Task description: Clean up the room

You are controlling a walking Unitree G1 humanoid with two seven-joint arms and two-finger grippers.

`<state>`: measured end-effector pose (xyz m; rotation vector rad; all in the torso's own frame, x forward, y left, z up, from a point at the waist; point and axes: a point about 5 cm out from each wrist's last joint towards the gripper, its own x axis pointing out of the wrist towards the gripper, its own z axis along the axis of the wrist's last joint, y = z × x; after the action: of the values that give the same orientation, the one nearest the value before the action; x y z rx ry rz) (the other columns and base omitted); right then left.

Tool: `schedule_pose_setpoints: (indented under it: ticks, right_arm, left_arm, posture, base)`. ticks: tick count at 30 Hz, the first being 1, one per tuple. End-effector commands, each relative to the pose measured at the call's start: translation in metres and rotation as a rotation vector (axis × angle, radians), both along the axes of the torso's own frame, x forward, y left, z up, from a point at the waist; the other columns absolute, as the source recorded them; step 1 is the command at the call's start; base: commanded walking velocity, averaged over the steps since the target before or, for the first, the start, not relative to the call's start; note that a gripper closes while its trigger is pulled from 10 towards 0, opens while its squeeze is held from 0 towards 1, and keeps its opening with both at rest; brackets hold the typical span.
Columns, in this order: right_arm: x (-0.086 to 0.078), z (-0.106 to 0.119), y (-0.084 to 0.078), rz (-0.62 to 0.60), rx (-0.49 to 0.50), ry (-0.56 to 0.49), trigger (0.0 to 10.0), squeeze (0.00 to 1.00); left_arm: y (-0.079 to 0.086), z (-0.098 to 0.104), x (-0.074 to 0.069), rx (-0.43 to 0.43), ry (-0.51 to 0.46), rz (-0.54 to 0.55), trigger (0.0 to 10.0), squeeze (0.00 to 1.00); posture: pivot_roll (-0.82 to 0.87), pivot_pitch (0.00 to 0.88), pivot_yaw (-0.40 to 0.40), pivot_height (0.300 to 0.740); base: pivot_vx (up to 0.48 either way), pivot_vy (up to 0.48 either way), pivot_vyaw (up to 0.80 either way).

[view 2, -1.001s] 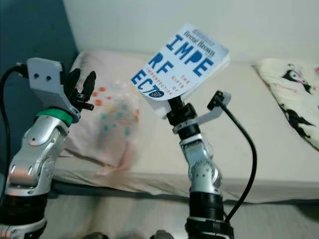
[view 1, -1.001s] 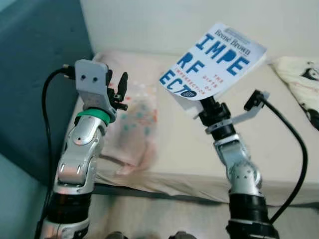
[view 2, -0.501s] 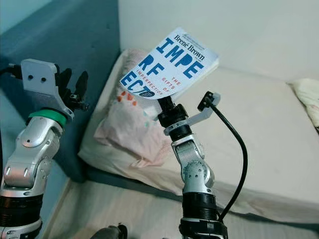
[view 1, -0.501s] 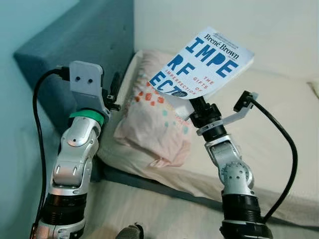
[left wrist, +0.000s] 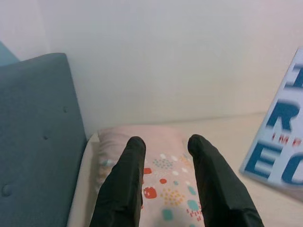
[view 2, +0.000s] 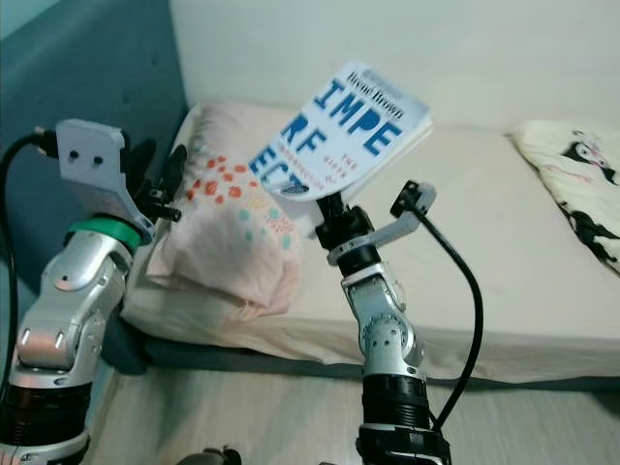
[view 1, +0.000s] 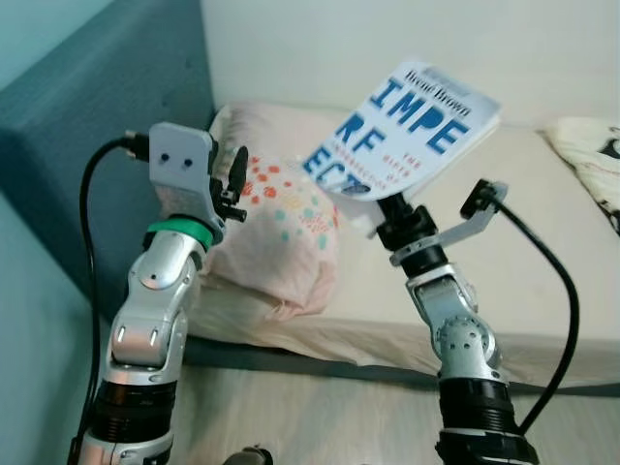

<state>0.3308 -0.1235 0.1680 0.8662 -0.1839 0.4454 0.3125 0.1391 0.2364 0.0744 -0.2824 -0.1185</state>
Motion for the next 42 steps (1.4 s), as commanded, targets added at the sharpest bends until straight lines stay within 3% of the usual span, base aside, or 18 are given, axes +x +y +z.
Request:
schedule_pose_setpoints:
  ticks: [1,8,11,12,13,14,18,23,29,42]
  right_arm:
    - [0.000,-0.002,0.001,-0.020,-0.028,-0.005,10.0,0.00]
    - [-0.005,-0.029,0.000,-0.021,-0.129,0.050,10.0,0.00]
    - [-0.010,-0.041,0.006,0.021,-0.200,0.057,10.0,0.00]
    - [-0.010,-0.041,0.006,0.021,-0.200,0.057,10.0,0.00]
    - [-0.012,-0.042,0.011,0.078,-0.161,0.047,10.0,0.00]
    - [-0.012,-0.040,0.013,0.095,-0.124,0.042,10.0,0.00]
    - [-0.008,-0.033,0.017,0.117,-0.062,0.025,10.0,0.00]
    - [-0.005,-0.028,0.021,0.131,-0.031,0.008,10.0,0.00]
    - [-0.004,0.000,0.021,0.143,0.020,-0.109,10.0,0.00]
    - [-0.011,-0.001,0.016,0.118,0.025,-0.123,10.0,0.00]
  left_arm:
    - [0.000,-0.003,0.000,0.005,0.006,-0.005,10.0,0.00]
    - [0.002,-0.021,-0.001,0.045,0.040,0.006,10.0,0.00]
    - [0.001,-0.045,-0.005,0.088,0.103,0.005,10.0,0.00]
    - [0.001,-0.045,-0.005,0.088,0.103,0.005,10.0,0.00]
    - [0.000,-0.074,-0.012,0.114,0.185,-0.004,10.0,0.00]
    - [-0.001,-0.083,-0.015,0.121,0.212,-0.008,10.0,0.00]
    - [-0.006,-0.094,-0.019,0.125,0.242,-0.017,10.0,0.00]
    - [-0.009,-0.096,-0.020,0.121,0.247,-0.023,10.0,0.00]
    - [-0.013,-0.092,-0.015,0.122,0.219,-0.031,10.0,0.00]
    - [-0.019,-0.079,-0.002,0.151,0.141,-0.055,10.0,0.00]
  posture:
    - [0.07,0.000,0.018,0.725]
    - [0.07,0.004,0.014,0.725]
    - [0.06,0.015,0.009,0.725]
    - [0.06,0.015,0.009,0.725]
    - [0.06,0.022,0.007,0.725]
    - [0.06,0.028,0.007,0.725]
    - [0.06,0.035,0.009,0.725]
    - [0.05,0.037,0.013,0.725]
    - [0.02,0.033,0.058,0.725]
    - [-0.01,0.017,0.077,0.725]
  base:
    - [0.000,0.000,0.00]
    - [0.000,0.000,0.00]
    - [0.000,0.000,0.00]
    - [0.000,0.000,0.00]
    - [0.000,0.000,0.00]
    - [0.000,0.000,0.00]
    - [0.000,0.000,0.00]
    - [0.000,0.000,0.00]
    - [0.257,0.000,0.00]
    - [0.283,0.000,0.00]
